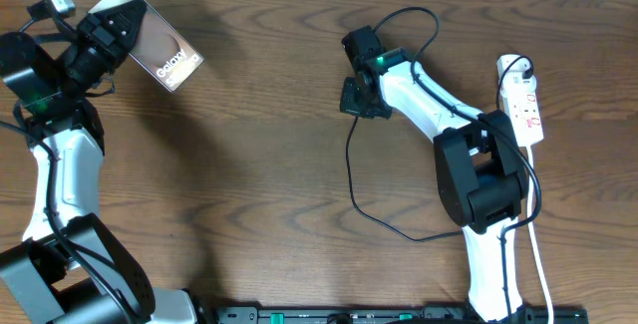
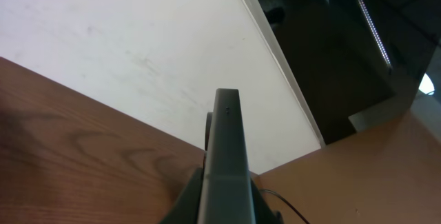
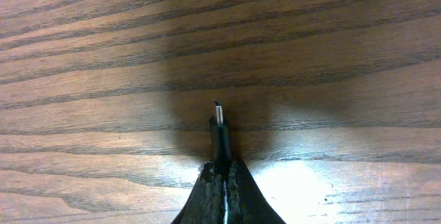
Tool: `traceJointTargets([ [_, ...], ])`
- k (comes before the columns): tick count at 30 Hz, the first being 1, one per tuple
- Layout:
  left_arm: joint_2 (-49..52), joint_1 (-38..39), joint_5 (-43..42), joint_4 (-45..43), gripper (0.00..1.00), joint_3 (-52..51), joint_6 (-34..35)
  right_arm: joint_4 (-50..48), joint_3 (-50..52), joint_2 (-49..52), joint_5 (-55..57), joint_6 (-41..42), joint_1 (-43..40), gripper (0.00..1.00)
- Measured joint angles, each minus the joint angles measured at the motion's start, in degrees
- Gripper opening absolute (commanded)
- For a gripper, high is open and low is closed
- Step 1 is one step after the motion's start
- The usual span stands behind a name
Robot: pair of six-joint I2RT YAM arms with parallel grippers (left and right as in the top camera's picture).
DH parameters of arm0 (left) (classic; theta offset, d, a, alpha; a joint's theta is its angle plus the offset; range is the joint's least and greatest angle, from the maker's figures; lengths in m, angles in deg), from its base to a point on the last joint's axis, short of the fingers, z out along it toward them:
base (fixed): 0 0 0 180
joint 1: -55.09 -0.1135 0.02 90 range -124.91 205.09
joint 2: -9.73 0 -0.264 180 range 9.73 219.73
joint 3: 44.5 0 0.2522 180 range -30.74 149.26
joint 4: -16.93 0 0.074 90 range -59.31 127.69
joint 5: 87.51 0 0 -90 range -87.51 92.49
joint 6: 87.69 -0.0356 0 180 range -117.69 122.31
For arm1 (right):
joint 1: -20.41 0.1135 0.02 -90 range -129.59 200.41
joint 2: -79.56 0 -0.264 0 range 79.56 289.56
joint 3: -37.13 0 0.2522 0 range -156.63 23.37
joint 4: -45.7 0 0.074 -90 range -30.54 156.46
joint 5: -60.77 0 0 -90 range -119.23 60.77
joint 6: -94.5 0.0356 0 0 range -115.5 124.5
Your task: Plug charger to phone and switch on socket
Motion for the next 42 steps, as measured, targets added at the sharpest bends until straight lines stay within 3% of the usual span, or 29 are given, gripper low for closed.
traceJointTargets([
  [14, 0.0, 0.0, 0.0, 0.0, 0.07, 0.0, 0.0, -1.3, 0.1, 0.0, -1.6, -2.0, -0.3, 0.05],
  [19, 0.0, 0.0, 0.0, 0.0, 0.07, 0.0, 0.0, -1.5, 0.1, 0.0, -1.4, -2.9, -0.3, 0.29],
  [22, 0.0, 0.0, 0.0, 0.0, 0.07, 0.0, 0.0, -1.8, 0.1, 0.0, -1.2, -3.0, -0.3, 0.35],
  [42, 0.0, 0.0, 0.0, 0.0, 0.08, 0.0, 0.0, -2.4, 0.1, 0.0, 2.3, -3.0, 2.0, 0.27],
])
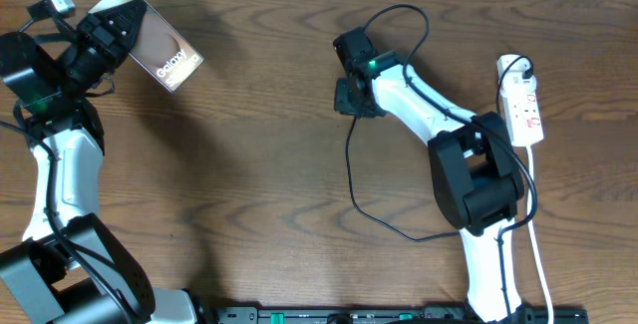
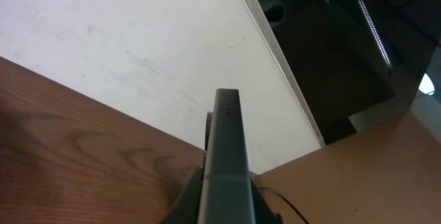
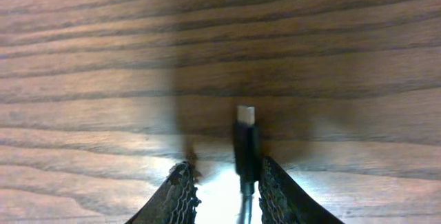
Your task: Plug charger to phone and switch on socket
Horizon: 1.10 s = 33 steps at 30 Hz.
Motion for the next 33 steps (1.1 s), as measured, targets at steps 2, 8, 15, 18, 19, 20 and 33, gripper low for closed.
traceJointTargets([
  [2, 0.0, 0.0, 0.0, 0.0, 0.07, 0.0, 0.0, 0.0, 0.0, 0.0, 0.2, -0.1, 0.4, 0.22],
  [8, 0.0, 0.0, 0.0, 0.0, 0.07, 0.0, 0.0, -0.2, 0.3, 0.0, 0.4, 0.1, 0.5, 0.12],
  [15, 0.0, 0.0, 0.0, 0.0, 0.07, 0.0, 0.0, -1.3, 0.6, 0.0, 0.4, 0.2, 0.5, 0.06],
  [18, 0.0, 0.0, 0.0, 0.0, 0.08, 0.0, 0.0, -1.7, 0.6, 0.0, 0.5, 0.2, 0.5, 0.05],
  [19, 0.0, 0.0, 0.0, 0.0, 0.08, 0.0, 0.0, -1.9, 0.7, 0.0, 0.6, 0.2, 0.5, 0.04],
  [20, 0.0, 0.0, 0.0, 0.0, 0.07, 0.0, 0.0, -2.5, 0.7, 0.0, 0.6, 0.2, 0.5, 0.04],
  [33, 0.0, 0.0, 0.0, 0.0, 0.08, 0.0, 0.0, -6.7, 1.3, 0.1, -1.0, -1.3, 0.5, 0.01],
])
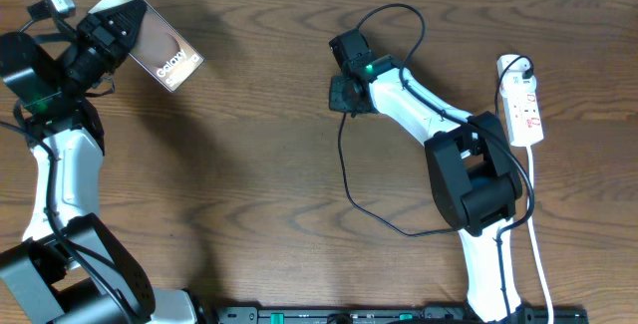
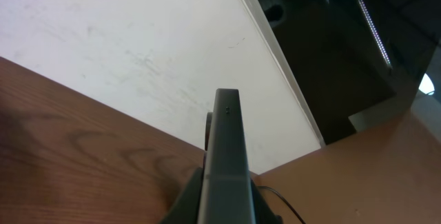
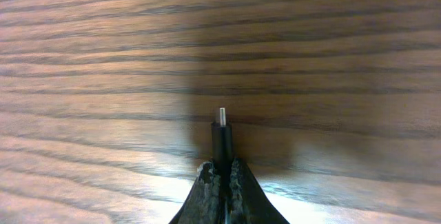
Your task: Plug charger to phone and switch on socket
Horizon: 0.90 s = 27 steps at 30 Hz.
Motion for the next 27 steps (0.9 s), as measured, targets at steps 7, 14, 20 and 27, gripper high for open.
traceJointTargets([
  [7, 0.0, 0.0, 0.0, 0.0, 0.07, 0.0, 0.0, -2.7, 0.1, 0.1, -5.6, -3.4, 0.0, 0.01],
  [14, 0.0, 0.0, 0.0, 0.0, 0.07, 0.0, 0.0, -11.2, 0.3, 0.4, -23.3, -12.0, 0.0, 0.01],
  [20, 0.0, 0.0, 0.0, 0.0, 0.07, 0.0, 0.0, -17.8, 0.3, 0.5, -44.4, -18.6, 0.0, 0.01],
  [27, 0.0, 0.1, -0.1, 0.0, 0.08, 0.0, 0.0, -30.6, 0.5, 0.6, -68.8, -21.9, -0.2, 0.01],
])
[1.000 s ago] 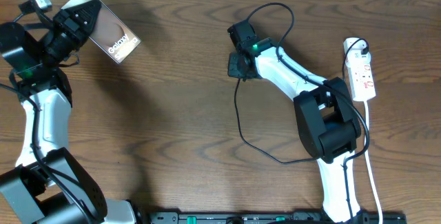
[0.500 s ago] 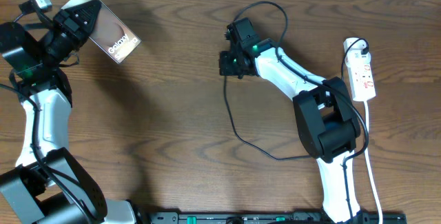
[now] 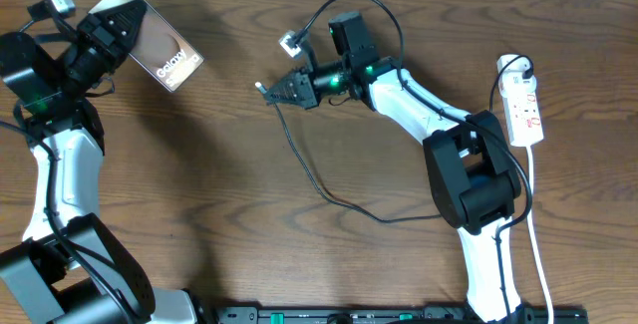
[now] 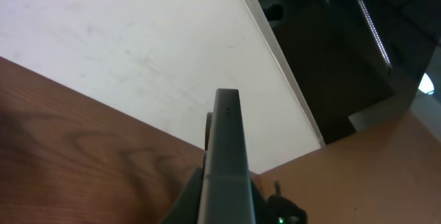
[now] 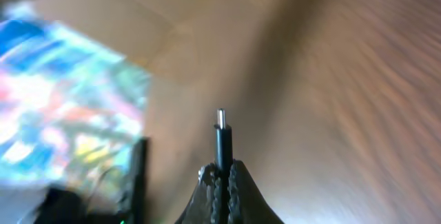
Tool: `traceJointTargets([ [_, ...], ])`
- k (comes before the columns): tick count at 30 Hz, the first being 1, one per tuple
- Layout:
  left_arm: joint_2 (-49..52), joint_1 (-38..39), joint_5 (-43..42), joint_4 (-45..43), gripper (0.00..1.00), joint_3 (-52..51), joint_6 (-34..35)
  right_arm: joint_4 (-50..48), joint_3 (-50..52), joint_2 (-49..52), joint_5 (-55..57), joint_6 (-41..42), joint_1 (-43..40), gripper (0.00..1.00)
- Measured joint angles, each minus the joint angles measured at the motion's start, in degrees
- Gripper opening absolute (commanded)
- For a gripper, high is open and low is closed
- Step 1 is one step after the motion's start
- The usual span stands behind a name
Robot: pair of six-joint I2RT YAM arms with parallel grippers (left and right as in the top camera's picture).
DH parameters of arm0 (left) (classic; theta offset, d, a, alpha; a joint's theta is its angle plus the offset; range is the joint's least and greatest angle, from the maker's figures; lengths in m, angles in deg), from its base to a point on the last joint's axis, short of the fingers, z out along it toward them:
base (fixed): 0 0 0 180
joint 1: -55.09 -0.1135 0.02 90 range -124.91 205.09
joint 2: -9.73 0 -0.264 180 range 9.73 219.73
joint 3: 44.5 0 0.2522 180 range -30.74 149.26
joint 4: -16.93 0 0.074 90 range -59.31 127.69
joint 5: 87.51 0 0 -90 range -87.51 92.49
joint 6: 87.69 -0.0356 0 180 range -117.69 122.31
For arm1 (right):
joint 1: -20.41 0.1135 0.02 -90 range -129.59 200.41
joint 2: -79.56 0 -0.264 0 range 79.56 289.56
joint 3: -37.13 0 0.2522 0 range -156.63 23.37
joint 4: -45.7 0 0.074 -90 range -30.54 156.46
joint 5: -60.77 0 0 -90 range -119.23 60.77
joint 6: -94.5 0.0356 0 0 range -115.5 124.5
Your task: Plug charger to phone and switch on socket
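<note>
My left gripper (image 3: 118,27) is shut on the phone (image 3: 164,55), held tilted above the table's far left corner, its "Galaxy" face up. From the left wrist the phone (image 4: 224,155) is seen edge-on between the fingers. My right gripper (image 3: 287,87) is shut on the black charger plug (image 3: 263,89), raised off the table and pointing left toward the phone, still well apart from it. In the blurred right wrist view the plug (image 5: 220,133) sticks straight out of the gripper (image 5: 220,172). The white socket strip (image 3: 524,105) lies at the far right.
The black charger cable (image 3: 329,196) trails from the right gripper in a loop across the middle of the wooden table (image 3: 229,214) toward the right arm's base. A white lead runs from the strip down the right edge. The right arm's green light (image 4: 281,218) shows beside the phone.
My right gripper has moved left and risen from the table, turned to point left, with the plug still in it. The cable has been dragged along. The left arm and phone have not moved.
My right gripper was shut on the plug low over the table, then stood open with the plug lying flat between its fingers, then was shut on it again with the plug edge-on. Now it holds it raised further left. The left gripper held the phone still throughout.
</note>
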Motion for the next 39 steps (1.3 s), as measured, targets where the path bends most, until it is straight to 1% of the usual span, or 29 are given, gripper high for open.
traceJointTargets([
  [5, 0.0, 1.1, -0.2, 0.0, 0.08, 0.0, 0.0, -5.7, 0.0, 0.0, -8.3, 1.0, 0.2, 0.01],
  [11, 0.0, 3.0, -0.6, 0.0, 0.08, 0.0, 0.0, -10.9, 0.0, 0.0, -12.2, 4.8, 0.9, 0.01],
  [19, 0.0, 3.3, -1.1, 0.0, 0.07, 0.0, 0.0, -22.1, 0.0, 0.0, -13.7, 16.2, 1.0, 0.01],
  [21, 0.0, 3.5, -0.7, 0.0, 0.07, 0.0, 0.0, -23.7, 0.0, 0.0, -13.7, 18.9, 1.0, 0.01],
  [23, 0.0, 4.0, 0.3, -0.2, 0.07, 0.0, 0.0, -25.0, 0.0, 0.0, -13.5, 23.4, 1.0, 0.01],
  [27, 0.0, 5.6, 1.7, -4.6, 0.07, 0.0, 0.7, -25.7, 0.0, 0.0, -13.1, 28.7, 1.0, 0.01],
  [30, 0.0, 7.0, 1.8, -7.3, 0.07, 0.0, 2.5, -28.4, 0.0, 0.0, -13.1, 31.4, 1.0, 0.01],
  [35, 0.0, 7.2, 1.8, -7.5, 0.07, 0.0, 5.2, -37.0, 0.0, 0.0, -14.1, 35.5, 1.1, 0.01],
  [39, 0.0, 7.2, 1.7, -7.4, 0.08, 0.0, 6.5, -38.9, 0.0, 0.0, -14.4, 37.4, 1.5, 0.01],
])
